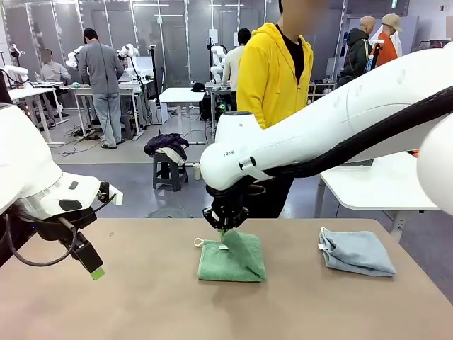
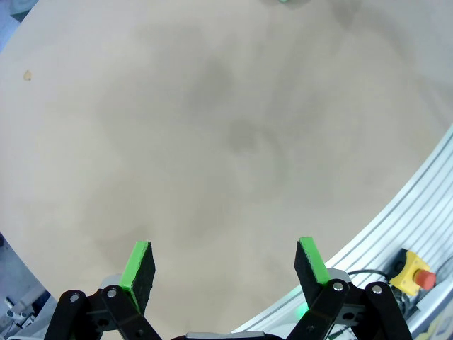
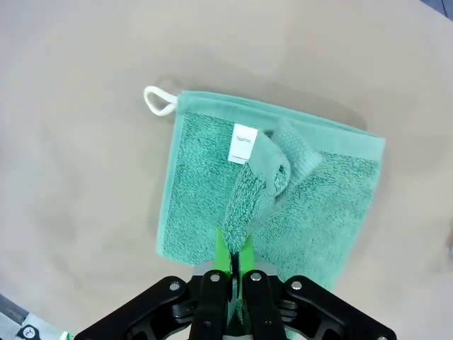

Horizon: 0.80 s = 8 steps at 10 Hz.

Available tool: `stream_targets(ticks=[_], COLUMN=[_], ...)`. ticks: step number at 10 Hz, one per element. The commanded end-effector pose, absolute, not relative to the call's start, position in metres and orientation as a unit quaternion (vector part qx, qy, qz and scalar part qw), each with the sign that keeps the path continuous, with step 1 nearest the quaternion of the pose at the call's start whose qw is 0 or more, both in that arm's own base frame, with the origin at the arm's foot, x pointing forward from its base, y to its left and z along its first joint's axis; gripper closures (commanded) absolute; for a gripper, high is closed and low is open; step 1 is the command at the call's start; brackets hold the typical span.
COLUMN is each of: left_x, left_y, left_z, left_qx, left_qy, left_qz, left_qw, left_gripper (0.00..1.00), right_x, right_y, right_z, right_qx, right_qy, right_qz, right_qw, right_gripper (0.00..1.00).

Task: Fold the towels and place them in the basket.
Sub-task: When a person lays out a Towel with hook on the table, fold it in half twice.

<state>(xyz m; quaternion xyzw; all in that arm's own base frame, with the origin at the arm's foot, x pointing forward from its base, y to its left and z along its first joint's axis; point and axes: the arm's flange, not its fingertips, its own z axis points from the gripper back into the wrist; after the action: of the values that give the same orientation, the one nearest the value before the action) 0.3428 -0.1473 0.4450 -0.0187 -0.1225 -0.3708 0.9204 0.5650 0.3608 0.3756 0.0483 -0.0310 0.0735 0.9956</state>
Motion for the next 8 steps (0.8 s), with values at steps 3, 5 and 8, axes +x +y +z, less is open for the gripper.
stream_targets(ticks=[3, 5, 8], left_x=[0.345, 0.345, 0.345], left_y=[-0.148, -0.148, -0.148], left_z=[0.444, 0.444, 0.444], left_qx=[-0.016, -0.016, -0.016], left_qy=[-0.127, -0.127, -0.127], left_qz=[-0.372, -0.372, -0.372], left_qw=[0.919, 0.919, 0.919], left_gripper=[0.00, 0.00, 0.00], right_x=[0.573, 0.577, 0.581], right_y=[0.383, 0.391, 0.399], right_z=[0.359, 0.351, 0.339], right_qx=[0.052, 0.050, 0.055], right_qy=[-0.035, -0.030, -0.022], right_qz=[0.053, 0.057, 0.064], right_qw=[0.997, 0.997, 0.996], right_gripper=[1.00, 1.00, 1.00])
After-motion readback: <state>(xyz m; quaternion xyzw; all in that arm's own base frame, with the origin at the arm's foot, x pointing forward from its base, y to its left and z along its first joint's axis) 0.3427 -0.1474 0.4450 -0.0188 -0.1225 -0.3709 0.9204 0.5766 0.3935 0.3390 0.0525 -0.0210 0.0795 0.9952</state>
